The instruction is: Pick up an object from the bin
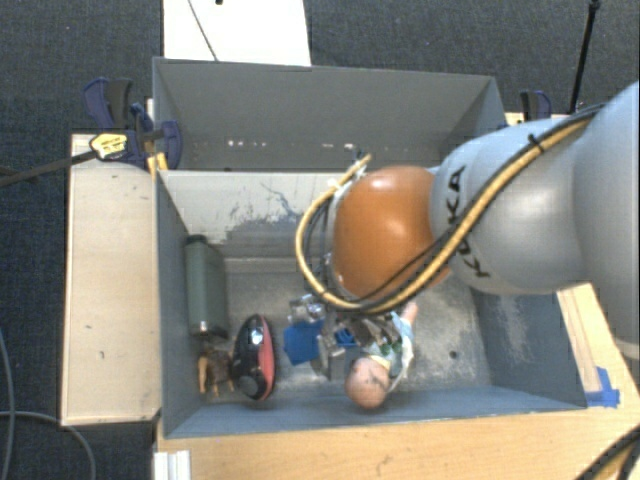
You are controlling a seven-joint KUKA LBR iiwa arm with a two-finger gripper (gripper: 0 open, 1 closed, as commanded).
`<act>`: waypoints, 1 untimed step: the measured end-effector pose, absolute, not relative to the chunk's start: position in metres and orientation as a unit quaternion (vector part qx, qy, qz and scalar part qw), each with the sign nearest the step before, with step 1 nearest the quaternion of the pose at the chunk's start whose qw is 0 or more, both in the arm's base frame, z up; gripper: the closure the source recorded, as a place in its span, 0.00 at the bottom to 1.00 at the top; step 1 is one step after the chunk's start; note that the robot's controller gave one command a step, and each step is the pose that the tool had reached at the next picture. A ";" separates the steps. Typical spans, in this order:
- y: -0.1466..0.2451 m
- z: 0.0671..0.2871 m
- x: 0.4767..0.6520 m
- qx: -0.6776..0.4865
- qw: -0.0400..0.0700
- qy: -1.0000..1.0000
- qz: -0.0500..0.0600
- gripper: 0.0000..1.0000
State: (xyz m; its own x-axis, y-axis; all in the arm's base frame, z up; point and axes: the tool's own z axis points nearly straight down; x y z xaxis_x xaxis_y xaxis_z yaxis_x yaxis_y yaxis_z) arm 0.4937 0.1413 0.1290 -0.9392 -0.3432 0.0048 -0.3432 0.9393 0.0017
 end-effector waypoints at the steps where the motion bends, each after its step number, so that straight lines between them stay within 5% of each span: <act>1: 0.118 0.134 0.495 0.187 -0.007 -0.982 -0.001 1.00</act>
Offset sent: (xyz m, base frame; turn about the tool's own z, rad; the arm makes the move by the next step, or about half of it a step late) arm -0.0022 -0.0206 0.0962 -0.0017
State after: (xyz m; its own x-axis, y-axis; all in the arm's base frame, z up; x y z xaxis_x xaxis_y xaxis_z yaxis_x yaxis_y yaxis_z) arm 0.4945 0.1183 0.1336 -0.9303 -0.3664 -0.0137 -0.3665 0.9304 -0.0015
